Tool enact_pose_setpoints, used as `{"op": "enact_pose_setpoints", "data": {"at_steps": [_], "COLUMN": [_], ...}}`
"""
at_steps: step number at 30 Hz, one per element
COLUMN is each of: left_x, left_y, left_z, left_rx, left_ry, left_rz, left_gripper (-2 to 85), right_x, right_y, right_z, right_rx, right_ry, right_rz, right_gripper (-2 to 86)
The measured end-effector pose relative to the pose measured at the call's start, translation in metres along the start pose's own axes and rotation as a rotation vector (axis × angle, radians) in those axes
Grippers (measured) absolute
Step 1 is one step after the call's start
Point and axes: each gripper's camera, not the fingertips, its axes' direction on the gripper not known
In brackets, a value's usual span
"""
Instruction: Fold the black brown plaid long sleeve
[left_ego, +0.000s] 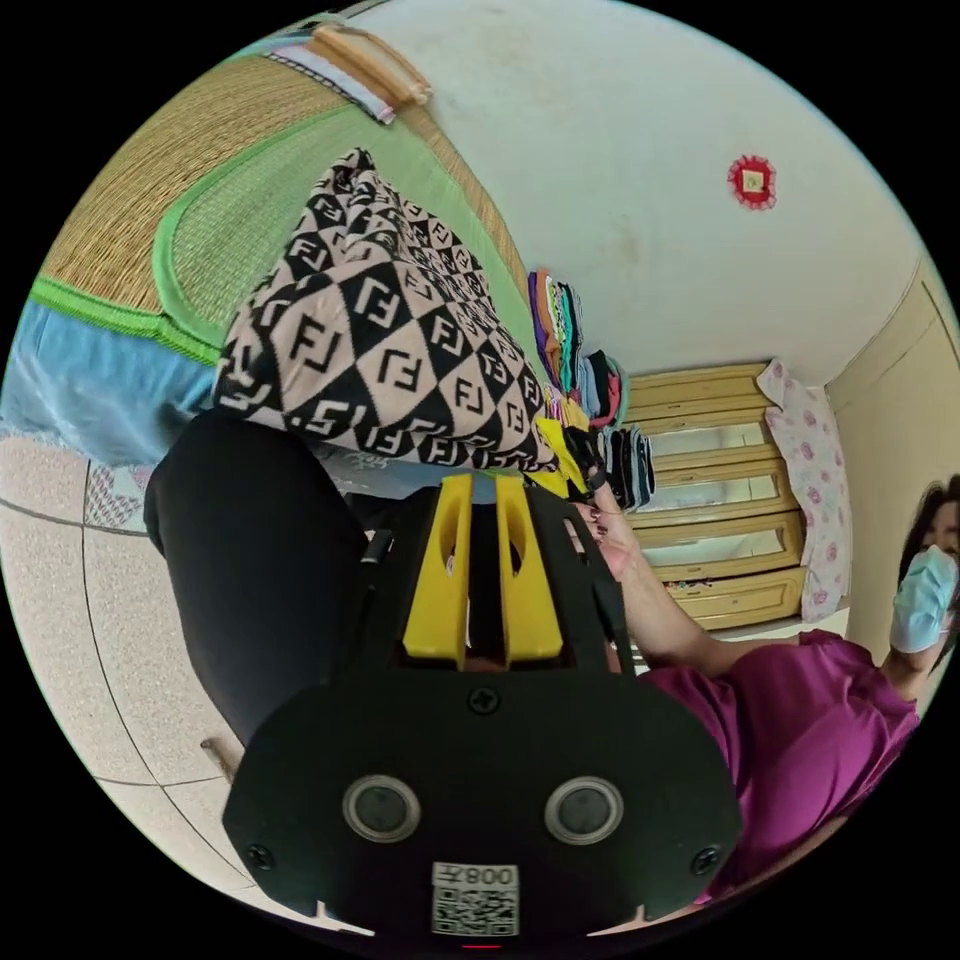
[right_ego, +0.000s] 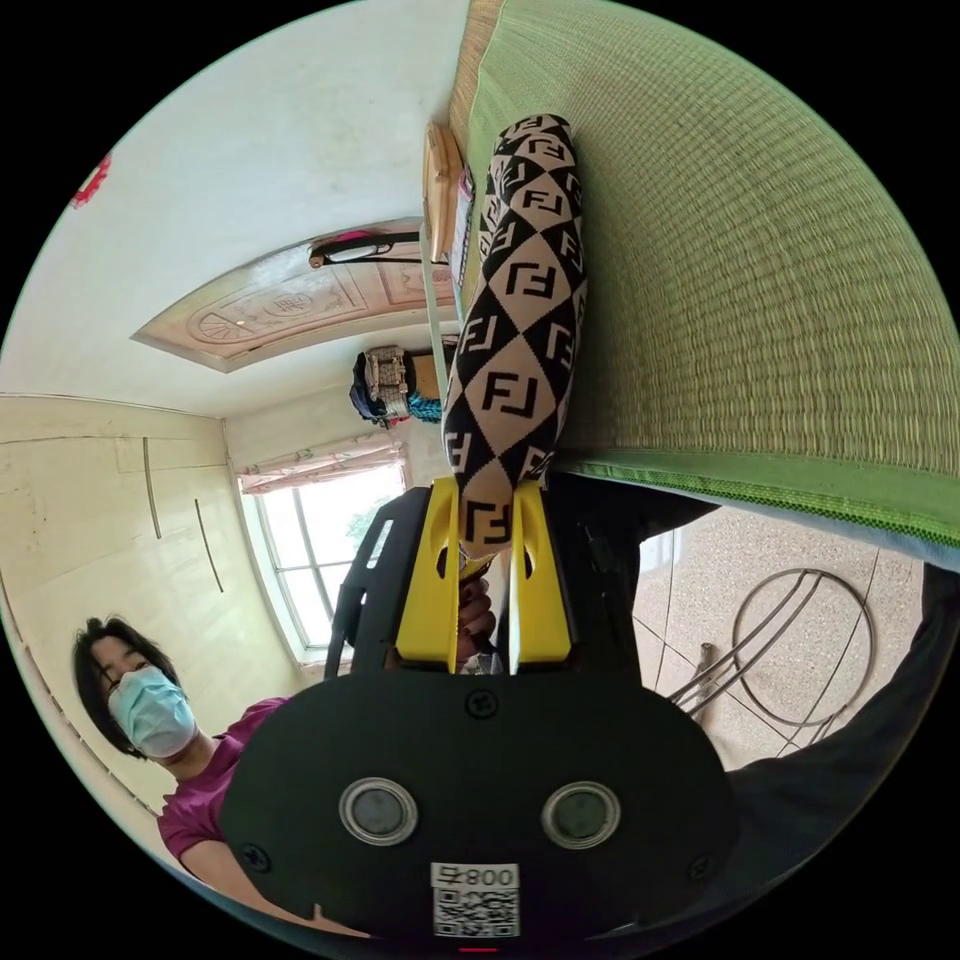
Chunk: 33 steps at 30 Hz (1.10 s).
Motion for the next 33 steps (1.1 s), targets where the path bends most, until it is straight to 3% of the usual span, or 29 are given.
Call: {"op": "enact_pose_setpoints", "data": {"at_steps": [13, 23, 33], "left_x": [-0.091, -0.131, -0.134], "left_y": [-0.001, -0.031, -0.065], "left_z": [-0.115, -0.131, -0.147], "left_rx": [0.263, 0.222, 0.071], "left_ry": [0.070, 0.189, 0.248], "left_rz": [-0.242, -0.297, -0.196], "left_gripper": [11.8, 13.9, 15.6], "right_x": [-0.025, -0.048, -0.059], "right_y": [-0.007, -0.013, -0.014], "right_z": [0.023, 0.033, 0.037], "right_rx": [-0.005, -0.011, 0.002], "right_ry": [0.008, 0.032, 0.014], "right_rz": [0.004, 0.001, 0.017], "right_gripper": [8.2, 8.2, 8.2]}}
